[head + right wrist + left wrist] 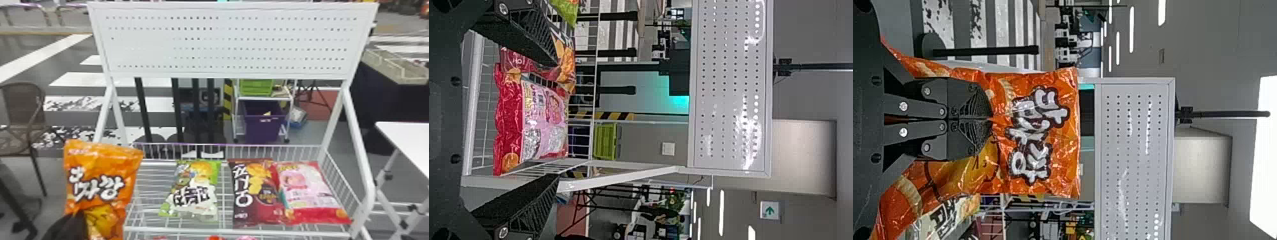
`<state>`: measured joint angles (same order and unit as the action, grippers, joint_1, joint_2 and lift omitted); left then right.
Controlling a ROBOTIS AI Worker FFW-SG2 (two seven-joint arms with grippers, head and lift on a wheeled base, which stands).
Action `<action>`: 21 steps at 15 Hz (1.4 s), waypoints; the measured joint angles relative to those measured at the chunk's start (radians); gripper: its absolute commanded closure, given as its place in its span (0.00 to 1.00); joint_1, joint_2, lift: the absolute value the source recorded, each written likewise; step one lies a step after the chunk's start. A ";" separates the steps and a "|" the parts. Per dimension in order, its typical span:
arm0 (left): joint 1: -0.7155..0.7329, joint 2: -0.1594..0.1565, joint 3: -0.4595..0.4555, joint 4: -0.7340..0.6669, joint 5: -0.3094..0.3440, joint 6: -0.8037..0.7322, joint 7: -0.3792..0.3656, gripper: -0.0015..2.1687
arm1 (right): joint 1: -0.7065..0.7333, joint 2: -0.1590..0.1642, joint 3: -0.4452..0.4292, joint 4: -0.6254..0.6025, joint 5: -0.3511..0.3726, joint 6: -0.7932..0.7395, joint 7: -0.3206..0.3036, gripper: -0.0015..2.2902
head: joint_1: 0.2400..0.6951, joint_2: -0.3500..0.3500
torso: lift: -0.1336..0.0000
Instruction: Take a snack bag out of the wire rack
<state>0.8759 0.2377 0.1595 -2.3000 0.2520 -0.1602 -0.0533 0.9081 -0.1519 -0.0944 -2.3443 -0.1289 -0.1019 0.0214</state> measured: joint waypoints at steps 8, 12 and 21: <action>-0.001 0.000 0.000 0.001 -0.003 0.000 0.000 0.95 | 0.000 0.000 0.001 0.000 0.000 0.000 0.000 0.04 | 0.57 0.50 | 1.00; -0.001 0.000 -0.009 0.001 -0.007 0.002 0.000 0.95 | -0.099 -0.026 0.023 0.084 -0.035 0.078 -0.006 0.04 | 0.57 0.50 | 1.00; -0.007 0.004 -0.027 0.004 -0.028 0.005 0.000 0.95 | -0.664 -0.084 0.303 0.415 -0.073 0.415 -0.035 0.04 | 0.57 0.50 | 1.00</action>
<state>0.8688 0.2418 0.1322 -2.2962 0.2244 -0.1547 -0.0531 0.2438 -0.2361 0.2083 -1.9290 -0.2016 0.3134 -0.0133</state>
